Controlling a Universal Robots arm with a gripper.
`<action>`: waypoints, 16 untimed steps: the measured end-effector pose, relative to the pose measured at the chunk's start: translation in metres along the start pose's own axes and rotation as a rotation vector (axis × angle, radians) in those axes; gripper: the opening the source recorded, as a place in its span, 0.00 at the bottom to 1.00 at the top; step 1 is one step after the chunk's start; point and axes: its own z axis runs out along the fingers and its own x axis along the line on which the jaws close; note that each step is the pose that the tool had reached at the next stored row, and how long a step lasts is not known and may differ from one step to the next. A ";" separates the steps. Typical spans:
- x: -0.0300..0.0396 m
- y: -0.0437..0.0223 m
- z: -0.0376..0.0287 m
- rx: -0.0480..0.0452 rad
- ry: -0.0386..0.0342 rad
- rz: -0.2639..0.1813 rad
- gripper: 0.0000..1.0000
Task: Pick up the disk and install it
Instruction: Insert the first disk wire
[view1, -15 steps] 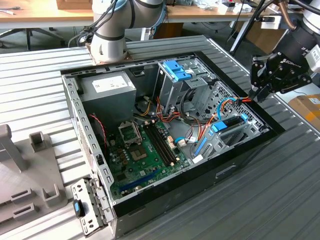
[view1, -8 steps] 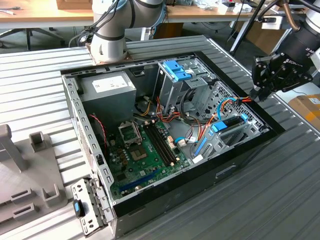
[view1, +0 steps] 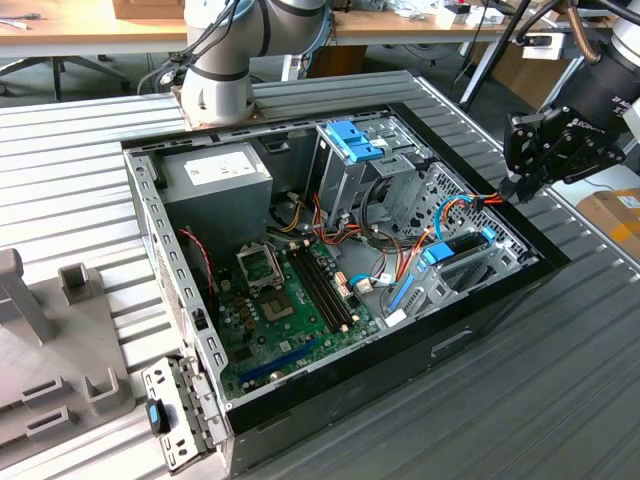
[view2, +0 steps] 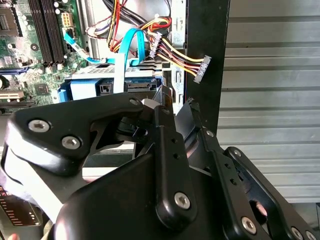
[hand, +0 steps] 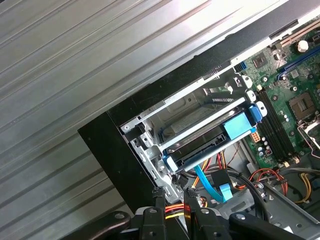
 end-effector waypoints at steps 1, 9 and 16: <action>0.0000 0.0000 0.0000 0.0000 0.0000 0.000 0.29; 0.0013 -0.0010 0.0004 -0.0003 -0.0005 -0.006 0.29; 0.0025 -0.0022 0.0008 -0.0007 -0.0020 -0.021 0.29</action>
